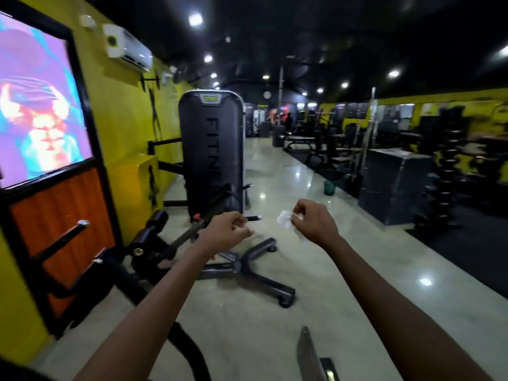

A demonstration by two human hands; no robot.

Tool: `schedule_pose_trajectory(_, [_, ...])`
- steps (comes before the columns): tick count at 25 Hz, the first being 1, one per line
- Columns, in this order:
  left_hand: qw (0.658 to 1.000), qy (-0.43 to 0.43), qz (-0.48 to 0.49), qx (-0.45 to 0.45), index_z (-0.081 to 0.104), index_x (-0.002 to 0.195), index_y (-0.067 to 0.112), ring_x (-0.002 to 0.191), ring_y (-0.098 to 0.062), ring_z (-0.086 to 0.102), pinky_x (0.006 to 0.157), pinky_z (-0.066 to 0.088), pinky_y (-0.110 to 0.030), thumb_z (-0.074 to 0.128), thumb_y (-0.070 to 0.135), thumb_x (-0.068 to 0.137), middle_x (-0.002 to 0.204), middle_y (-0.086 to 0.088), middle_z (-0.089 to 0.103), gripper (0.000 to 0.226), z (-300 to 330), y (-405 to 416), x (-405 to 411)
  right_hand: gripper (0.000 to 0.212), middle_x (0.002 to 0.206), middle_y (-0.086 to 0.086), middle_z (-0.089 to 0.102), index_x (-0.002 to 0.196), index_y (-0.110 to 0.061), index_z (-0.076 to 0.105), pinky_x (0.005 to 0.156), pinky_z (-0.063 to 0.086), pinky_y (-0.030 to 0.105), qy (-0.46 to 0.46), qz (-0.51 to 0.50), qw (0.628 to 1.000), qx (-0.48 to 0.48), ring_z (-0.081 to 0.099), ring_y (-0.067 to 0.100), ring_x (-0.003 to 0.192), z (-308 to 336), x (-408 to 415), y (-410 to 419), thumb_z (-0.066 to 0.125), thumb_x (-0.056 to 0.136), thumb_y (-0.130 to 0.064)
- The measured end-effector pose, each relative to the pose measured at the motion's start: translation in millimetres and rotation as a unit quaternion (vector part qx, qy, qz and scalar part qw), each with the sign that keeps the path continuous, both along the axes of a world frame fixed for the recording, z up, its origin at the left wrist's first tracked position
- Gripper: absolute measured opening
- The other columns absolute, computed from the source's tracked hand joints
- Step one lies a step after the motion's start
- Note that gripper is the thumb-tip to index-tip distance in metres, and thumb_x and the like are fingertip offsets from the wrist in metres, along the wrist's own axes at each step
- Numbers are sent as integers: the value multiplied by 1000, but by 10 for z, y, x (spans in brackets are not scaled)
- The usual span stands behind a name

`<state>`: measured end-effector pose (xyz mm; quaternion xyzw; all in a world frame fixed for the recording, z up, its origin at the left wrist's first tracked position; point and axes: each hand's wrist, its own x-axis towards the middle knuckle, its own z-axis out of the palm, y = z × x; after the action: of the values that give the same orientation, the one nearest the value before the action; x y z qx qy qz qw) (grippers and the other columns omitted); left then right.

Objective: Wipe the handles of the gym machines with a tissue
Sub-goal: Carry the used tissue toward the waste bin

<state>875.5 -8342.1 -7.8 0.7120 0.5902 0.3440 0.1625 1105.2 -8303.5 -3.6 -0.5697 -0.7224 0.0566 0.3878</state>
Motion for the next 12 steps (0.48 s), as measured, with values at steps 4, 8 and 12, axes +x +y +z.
schedule_pose_trajectory(4, [999, -8, -44, -5, 65, 107, 16, 88, -10, 60, 73, 44, -20, 72, 34, 81, 95, 4, 63, 33, -83, 402, 1034, 8, 79, 0, 61, 75, -22, 55, 59, 40, 28, -7, -54, 999, -7, 58, 20, 75, -72, 1076, 151, 61, 80, -25])
schedule_pose_trajectory(8, [996, -31, -81, -4, 65, 106, 17, 84, -7, 61, 60, 41, -9, 73, 37, 80, 96, 5, 64, 34, -194, 761, 2094, 9, 81, 0, 61, 74, -22, 54, 62, 44, 30, -25, -88, 996, -17, 58, 20, 76, -102, 2158, 357, 60, 80, -26])
schedule_pose_trajectory(12, [992, -79, -95, -25, 67, 103, 15, 85, -14, 63, 66, 44, -20, 74, 35, 79, 96, 0, 67, 32, -236, 1106, 2943, 11, 81, 0, 61, 73, -23, 53, 63, 44, 31, -25, -113, 993, -30, 57, 20, 77, -84, 3023, 577, 61, 79, -26])
